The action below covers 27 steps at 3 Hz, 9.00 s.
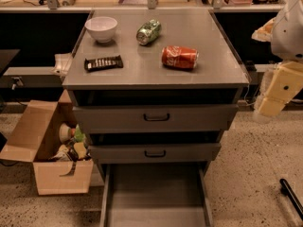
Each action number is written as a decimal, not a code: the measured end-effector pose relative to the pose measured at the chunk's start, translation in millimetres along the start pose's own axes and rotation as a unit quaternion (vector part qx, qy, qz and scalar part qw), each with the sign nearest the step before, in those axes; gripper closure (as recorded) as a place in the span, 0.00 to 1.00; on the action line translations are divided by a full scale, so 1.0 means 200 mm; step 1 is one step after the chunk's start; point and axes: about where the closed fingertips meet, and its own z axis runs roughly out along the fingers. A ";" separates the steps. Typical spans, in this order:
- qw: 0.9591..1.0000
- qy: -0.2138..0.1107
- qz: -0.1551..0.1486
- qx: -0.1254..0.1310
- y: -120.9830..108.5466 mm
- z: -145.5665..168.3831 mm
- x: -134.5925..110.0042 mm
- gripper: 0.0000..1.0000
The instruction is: Place coke can into bottom drawer
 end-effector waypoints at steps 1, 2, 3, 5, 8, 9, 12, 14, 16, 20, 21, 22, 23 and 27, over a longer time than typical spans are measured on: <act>1.000 -0.005 0.000 0.000 -0.02 0.01 -0.01 0.00; 0.999 -0.048 -0.004 0.000 -0.18 0.11 -0.11 0.00; 0.993 -0.119 0.018 -0.021 -0.46 0.29 -0.28 0.00; 0.988 -0.146 0.040 -0.023 -0.53 0.37 -0.33 0.00; 0.963 -0.251 0.090 -0.024 -0.97 0.75 -0.57 0.00; 0.960 -0.261 0.097 -0.030 -1.04 0.85 -0.63 0.00; 0.954 -0.265 0.124 -0.067 -1.13 1.16 -0.67 0.00; 0.952 -0.264 0.132 -0.077 -1.16 1.28 -0.68 0.41; 0.944 -0.305 0.116 -0.046 -1.14 1.10 -0.69 0.87; 0.939 -0.318 0.117 -0.060 -0.87 1.09 -0.63 1.00; 0.940 -0.314 0.115 -0.063 -0.85 1.09 -0.61 1.00; 0.944 -0.314 0.080 -0.058 -0.71 1.04 -0.56 1.00; 0.945 -0.312 0.072 -0.065 -0.65 1.04 -0.56 1.00; 0.955 -0.276 0.024 -0.108 0.03 1.12 -0.42 1.00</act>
Offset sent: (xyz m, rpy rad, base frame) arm 0.0951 0.0268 -0.0124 0.1825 -0.0426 0.0741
